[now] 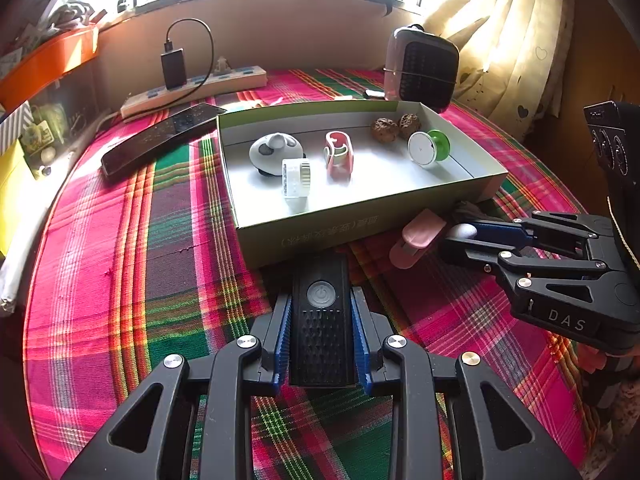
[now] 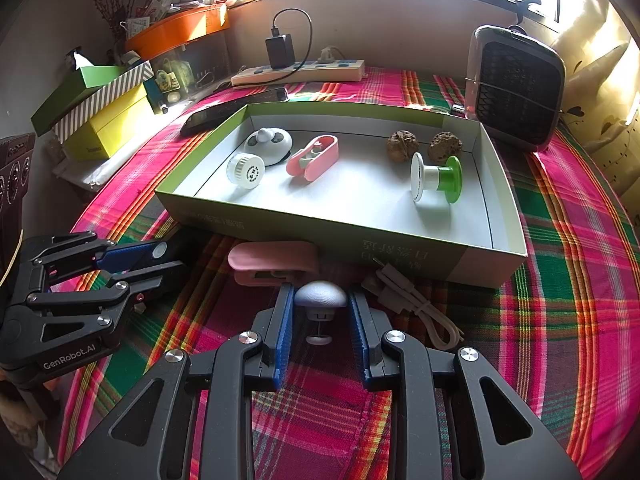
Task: Organize objects
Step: 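Close left gripper on the black device while right gripper closes on the white knob, then lift the black device and white knob with both grippers toward the box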
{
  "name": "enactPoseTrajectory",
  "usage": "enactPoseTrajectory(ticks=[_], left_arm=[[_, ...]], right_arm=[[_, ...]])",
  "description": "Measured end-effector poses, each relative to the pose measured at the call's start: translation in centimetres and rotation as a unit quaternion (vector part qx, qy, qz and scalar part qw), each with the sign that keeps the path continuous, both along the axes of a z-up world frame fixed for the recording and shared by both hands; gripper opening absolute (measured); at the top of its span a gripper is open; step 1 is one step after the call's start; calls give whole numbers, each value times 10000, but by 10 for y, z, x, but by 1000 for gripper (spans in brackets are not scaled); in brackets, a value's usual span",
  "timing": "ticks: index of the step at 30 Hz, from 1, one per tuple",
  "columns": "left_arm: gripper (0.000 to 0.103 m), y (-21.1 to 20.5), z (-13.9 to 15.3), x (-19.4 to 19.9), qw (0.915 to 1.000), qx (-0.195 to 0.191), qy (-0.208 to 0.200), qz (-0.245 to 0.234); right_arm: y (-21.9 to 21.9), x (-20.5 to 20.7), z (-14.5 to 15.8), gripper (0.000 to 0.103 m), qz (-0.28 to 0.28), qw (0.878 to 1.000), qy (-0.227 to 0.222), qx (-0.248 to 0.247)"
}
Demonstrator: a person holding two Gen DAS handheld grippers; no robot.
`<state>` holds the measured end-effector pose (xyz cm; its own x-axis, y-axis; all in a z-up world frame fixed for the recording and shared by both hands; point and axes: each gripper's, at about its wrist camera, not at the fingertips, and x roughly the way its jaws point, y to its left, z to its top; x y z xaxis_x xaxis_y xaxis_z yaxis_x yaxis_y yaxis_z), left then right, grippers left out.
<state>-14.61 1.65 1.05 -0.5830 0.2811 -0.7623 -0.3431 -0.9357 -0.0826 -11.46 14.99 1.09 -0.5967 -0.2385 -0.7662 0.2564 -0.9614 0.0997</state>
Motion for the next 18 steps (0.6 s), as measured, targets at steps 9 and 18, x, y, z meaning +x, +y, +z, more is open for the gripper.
enactPoseTrajectory(ticks=[9, 18], left_arm=[[25, 0, 0, 0, 10000, 38, -19, 48], [25, 0, 0, 1, 9999, 93, -39, 104]], right_arm=[[1, 0, 0, 27, -8, 10000, -2, -19], [2, 2, 1, 27, -1, 10000, 18, -67]])
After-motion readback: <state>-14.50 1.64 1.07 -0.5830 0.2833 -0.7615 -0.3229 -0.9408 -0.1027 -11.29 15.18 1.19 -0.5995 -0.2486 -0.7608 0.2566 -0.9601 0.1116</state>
